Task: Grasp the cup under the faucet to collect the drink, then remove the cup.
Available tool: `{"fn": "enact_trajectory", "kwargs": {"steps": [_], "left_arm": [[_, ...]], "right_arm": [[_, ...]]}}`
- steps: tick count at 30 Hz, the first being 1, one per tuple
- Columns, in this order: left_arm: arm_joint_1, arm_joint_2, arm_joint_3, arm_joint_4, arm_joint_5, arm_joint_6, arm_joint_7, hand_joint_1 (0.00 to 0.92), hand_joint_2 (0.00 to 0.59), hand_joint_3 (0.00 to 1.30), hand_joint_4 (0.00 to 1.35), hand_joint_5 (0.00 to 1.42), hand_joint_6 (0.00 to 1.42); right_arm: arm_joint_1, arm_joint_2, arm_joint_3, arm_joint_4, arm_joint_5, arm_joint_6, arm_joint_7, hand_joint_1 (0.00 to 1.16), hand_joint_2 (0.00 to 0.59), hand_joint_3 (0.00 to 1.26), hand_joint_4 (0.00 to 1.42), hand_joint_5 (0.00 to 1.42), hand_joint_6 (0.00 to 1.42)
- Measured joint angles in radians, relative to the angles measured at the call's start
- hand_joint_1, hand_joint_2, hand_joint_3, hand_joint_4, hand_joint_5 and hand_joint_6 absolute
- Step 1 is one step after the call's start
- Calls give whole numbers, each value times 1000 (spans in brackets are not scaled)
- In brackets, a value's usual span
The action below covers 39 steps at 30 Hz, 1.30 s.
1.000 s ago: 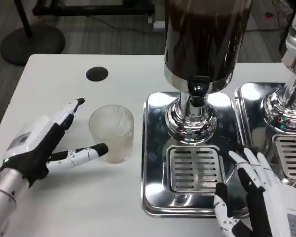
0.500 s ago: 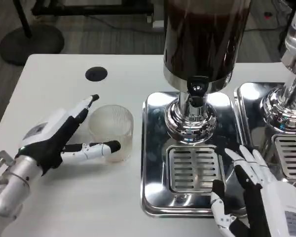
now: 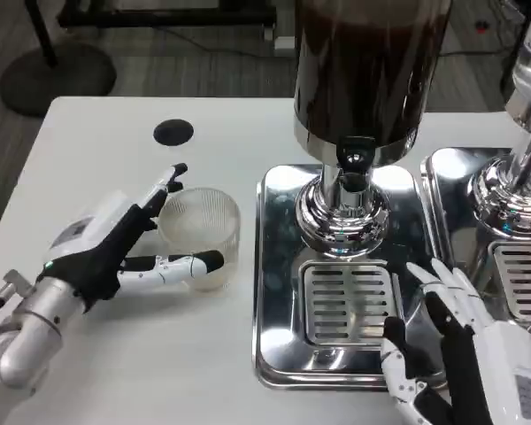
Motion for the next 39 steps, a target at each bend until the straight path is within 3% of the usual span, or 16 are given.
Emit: {"fn": "enact_trajectory", "kwargs": {"steps": [2, 5, 12, 34, 36, 37, 39], "left_arm": [[-10, -3, -5, 24, 0, -18, 6, 295, 97, 57, 173, 334, 494], [-18, -4, -9, 39, -1, -28, 9, 301, 111, 109, 208, 382, 560], [-31, -6, -12, 65, -7, -50, 6, 275, 134, 216, 260, 415, 581], [-20, -6, 26, 72, -16, -123, 53, 246, 160, 257, 326, 530, 691], [-20, -6, 24, 72, -13, -122, 55, 210, 107, 148, 180, 391, 477], [-20, -5, 22, 72, -10, -121, 55, 148, 72, 54, 72, 250, 320], [-20, -3, 16, 72, -4, -112, 55, 93, 54, 2, 3, 130, 209]], "right_arm": [[-1, 0, 0, 9, 16, -7, 7, 419, 511, 263, 139, 110, 263], [-1, 0, -1, 9, 31, -13, 11, 414, 508, 263, 141, 111, 277], [-2, -1, -8, 9, 68, -29, 35, 405, 496, 263, 142, 121, 291], [-14, 4, -29, 20, 132, -70, 79, 374, 499, 251, 164, 147, 307], [-14, 4, -29, 20, 132, -72, 83, 371, 497, 251, 164, 147, 307], [-14, 5, -29, 20, 132, -73, 84, 369, 496, 251, 164, 147, 307], [-14, 5, -30, 20, 132, -75, 86, 367, 495, 250, 164, 151, 307]]}}
